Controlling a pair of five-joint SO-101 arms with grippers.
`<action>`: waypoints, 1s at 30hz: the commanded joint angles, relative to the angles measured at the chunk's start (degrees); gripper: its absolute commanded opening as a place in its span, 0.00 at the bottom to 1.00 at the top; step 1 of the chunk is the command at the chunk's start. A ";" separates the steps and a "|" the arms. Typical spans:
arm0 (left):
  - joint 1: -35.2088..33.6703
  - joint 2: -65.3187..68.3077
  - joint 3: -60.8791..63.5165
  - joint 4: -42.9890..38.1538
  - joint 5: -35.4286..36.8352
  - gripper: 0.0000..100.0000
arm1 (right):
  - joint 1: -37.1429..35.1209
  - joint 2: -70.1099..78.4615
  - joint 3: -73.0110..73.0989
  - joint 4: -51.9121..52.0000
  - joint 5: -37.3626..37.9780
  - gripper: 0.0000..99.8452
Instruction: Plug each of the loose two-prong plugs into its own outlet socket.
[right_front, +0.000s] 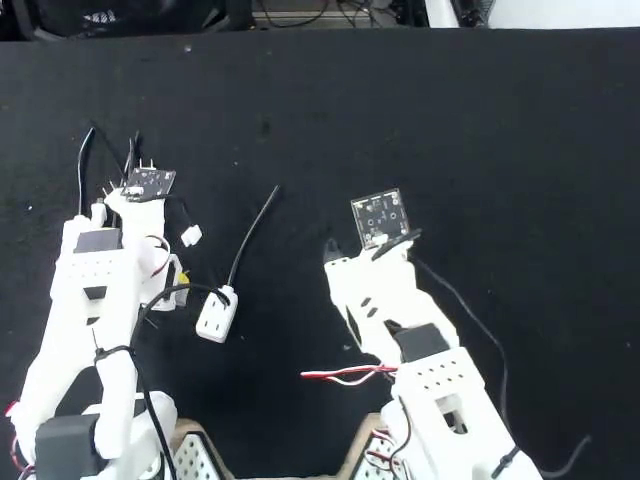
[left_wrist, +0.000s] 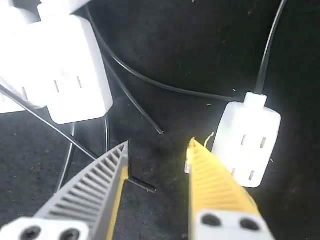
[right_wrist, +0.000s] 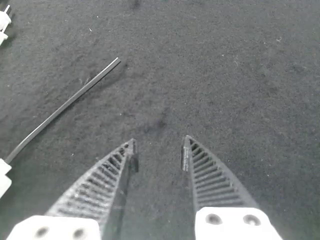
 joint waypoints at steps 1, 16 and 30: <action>-0.48 -1.23 -0.75 0.09 -0.44 0.18 | 1.23 0.13 -0.31 -1.41 0.35 0.14; -0.48 -1.23 -0.22 0.44 -0.62 0.29 | 1.23 0.13 -0.31 -1.32 0.44 0.14; -0.48 -1.23 -0.22 0.44 -2.46 0.19 | 1.23 0.13 -0.31 -1.32 0.44 0.14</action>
